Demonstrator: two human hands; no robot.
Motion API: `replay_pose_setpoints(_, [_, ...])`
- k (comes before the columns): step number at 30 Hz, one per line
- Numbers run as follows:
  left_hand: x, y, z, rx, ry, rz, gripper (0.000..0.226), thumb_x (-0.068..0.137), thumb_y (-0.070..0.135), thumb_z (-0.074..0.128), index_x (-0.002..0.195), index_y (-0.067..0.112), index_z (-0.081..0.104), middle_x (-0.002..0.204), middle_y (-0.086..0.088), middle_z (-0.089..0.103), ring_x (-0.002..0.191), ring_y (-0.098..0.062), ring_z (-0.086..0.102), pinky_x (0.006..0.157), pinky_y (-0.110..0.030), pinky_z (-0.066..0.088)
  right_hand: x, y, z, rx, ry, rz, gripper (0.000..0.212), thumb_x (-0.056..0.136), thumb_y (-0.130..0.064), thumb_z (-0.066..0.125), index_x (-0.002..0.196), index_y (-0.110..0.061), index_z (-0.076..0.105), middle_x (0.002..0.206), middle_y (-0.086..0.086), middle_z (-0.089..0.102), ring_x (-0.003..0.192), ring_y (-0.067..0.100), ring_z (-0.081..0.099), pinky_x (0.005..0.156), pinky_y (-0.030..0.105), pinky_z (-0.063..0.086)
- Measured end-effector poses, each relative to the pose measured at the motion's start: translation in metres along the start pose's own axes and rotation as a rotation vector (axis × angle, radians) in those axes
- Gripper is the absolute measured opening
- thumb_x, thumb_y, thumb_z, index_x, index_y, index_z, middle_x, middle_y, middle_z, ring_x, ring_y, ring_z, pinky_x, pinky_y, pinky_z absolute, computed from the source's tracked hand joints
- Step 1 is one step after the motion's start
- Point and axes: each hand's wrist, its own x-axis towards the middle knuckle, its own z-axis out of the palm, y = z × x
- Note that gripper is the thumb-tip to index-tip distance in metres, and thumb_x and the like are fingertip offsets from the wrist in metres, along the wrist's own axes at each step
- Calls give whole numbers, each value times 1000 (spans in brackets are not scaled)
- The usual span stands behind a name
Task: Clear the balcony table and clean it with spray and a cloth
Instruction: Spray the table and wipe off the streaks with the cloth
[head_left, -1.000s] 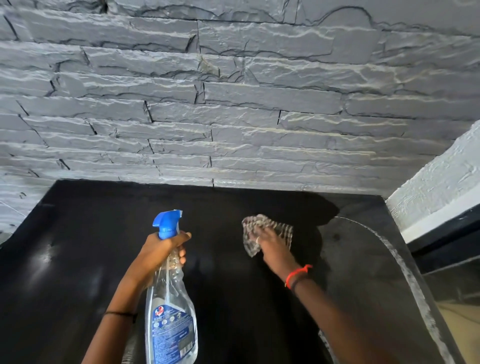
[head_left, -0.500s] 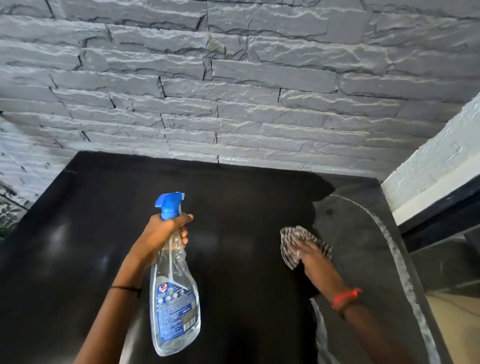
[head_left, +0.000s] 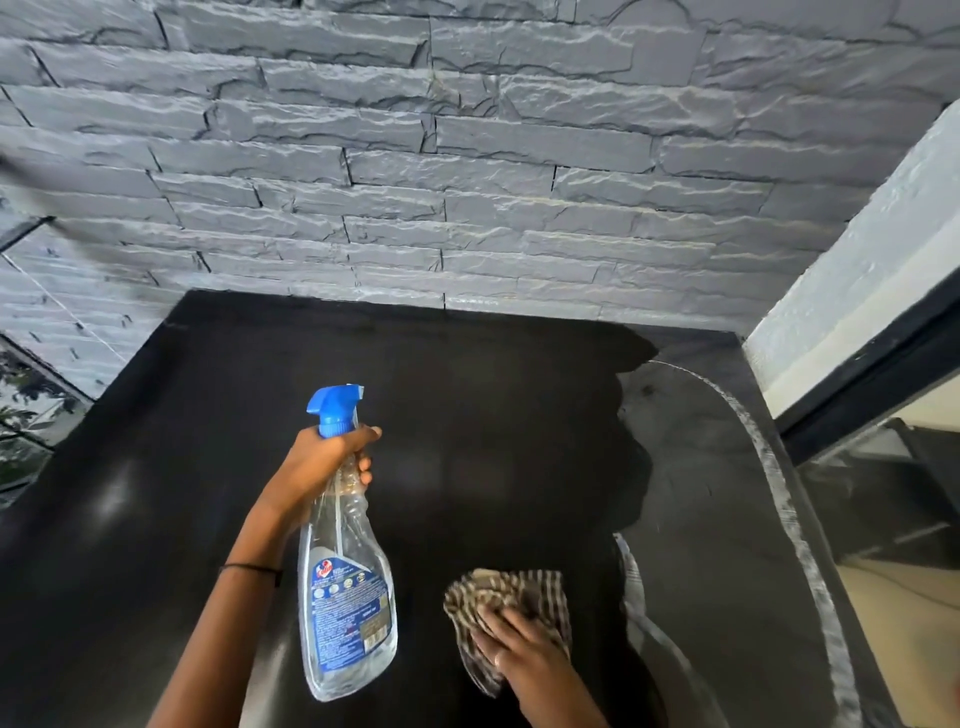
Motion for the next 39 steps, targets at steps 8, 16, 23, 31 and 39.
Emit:
replay_pose_setpoints(8, [-45,-25,-12,9,-16,21,18,87,16,65,76,7,54,55,-8,56,45,-18,55,49,-29,51,-40,59,-46,32,156,239,58,71,0,48,122,-25,59,148,-13,31,124,15,51,109,7,9])
replay_pose_setpoints(16, [-111,-70,-8,-7,-73,1,18,87,16,64,77,6,53,56,-9,55,44,-18,54,49,-29,50,-40,-41,-17,119,47,180,55,62,-10,51,110,-30,68,127,-11,59,112,12,60,91,25,50])
replay_pose_setpoints(23, [-132,-79,-4,-3,-89,14,18,87,15,64,75,6,54,57,-11,54,47,-20,53,52,-31,49,-145,-31,5,86,66,131,47,67,-21,39,111,-32,53,155,-21,6,134,4,26,105,16,19])
replay_pose_setpoints(31, [-145,-79,23,-4,-163,0,16,86,14,65,78,6,53,56,-9,54,47,-20,53,51,-30,47,-128,-16,-11,64,70,363,73,37,5,73,99,-32,74,113,-16,66,96,8,67,102,17,25])
replay_pose_setpoints(39, [-144,-86,81,31,-252,-39,15,85,12,66,76,7,55,54,-8,54,46,-20,52,52,-29,45,-171,-16,11,116,6,223,26,93,-30,46,114,-41,55,153,-23,15,129,4,36,100,12,32])
